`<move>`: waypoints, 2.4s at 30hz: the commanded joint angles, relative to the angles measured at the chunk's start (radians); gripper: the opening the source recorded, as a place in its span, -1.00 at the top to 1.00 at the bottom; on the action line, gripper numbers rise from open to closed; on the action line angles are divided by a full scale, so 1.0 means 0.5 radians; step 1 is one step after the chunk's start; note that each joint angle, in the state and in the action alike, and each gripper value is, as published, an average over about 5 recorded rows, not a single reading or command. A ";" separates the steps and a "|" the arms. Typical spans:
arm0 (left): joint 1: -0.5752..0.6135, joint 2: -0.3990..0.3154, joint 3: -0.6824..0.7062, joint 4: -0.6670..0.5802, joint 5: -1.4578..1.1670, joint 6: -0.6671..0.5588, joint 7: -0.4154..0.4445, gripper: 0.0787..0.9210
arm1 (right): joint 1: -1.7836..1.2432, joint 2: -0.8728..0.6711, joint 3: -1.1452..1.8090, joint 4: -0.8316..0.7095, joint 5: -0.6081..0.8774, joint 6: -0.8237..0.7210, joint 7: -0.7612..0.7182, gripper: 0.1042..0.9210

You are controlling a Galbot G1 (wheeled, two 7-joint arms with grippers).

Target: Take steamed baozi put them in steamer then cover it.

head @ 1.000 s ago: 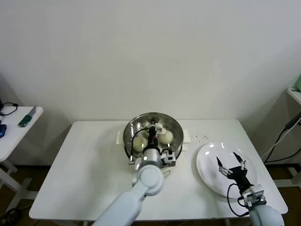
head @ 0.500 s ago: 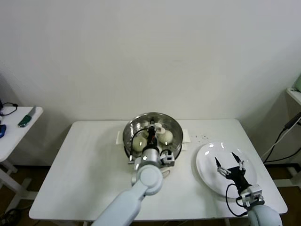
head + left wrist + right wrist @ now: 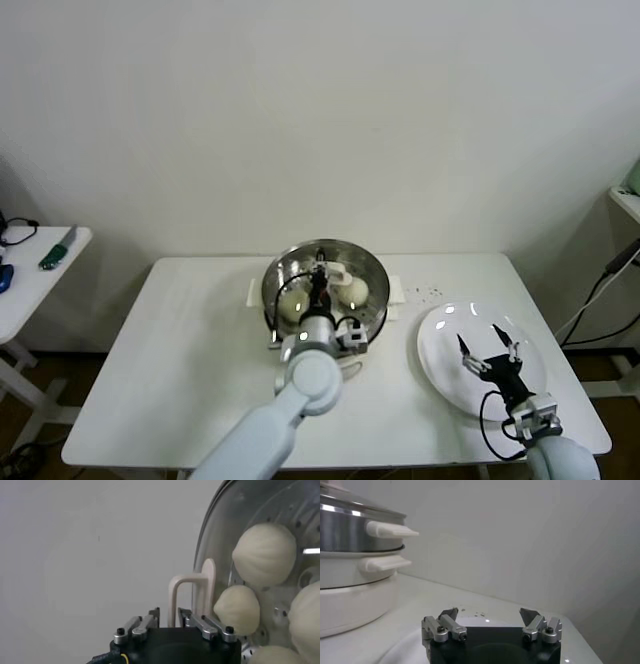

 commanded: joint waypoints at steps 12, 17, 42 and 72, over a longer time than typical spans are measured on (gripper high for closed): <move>0.261 0.274 -0.059 -0.584 -0.219 0.098 0.056 -0.44 | 0.024 -0.004 0.004 0.015 -0.038 -0.130 0.026 -0.76; 0.417 0.331 -0.112 -0.781 -0.257 0.098 -0.001 -0.72 | 0.034 -0.003 -0.001 0.037 -0.029 -0.174 0.030 -0.76; 1.566 0.291 -1.679 -0.889 -2.903 -1.501 -0.989 -0.77 | -0.027 0.024 0.010 0.116 0.071 -0.120 -0.007 -0.76; 1.534 0.183 -1.700 -0.494 -2.983 -1.752 -0.728 -0.77 | -0.075 0.043 0.024 0.112 0.092 -0.034 -0.090 -0.76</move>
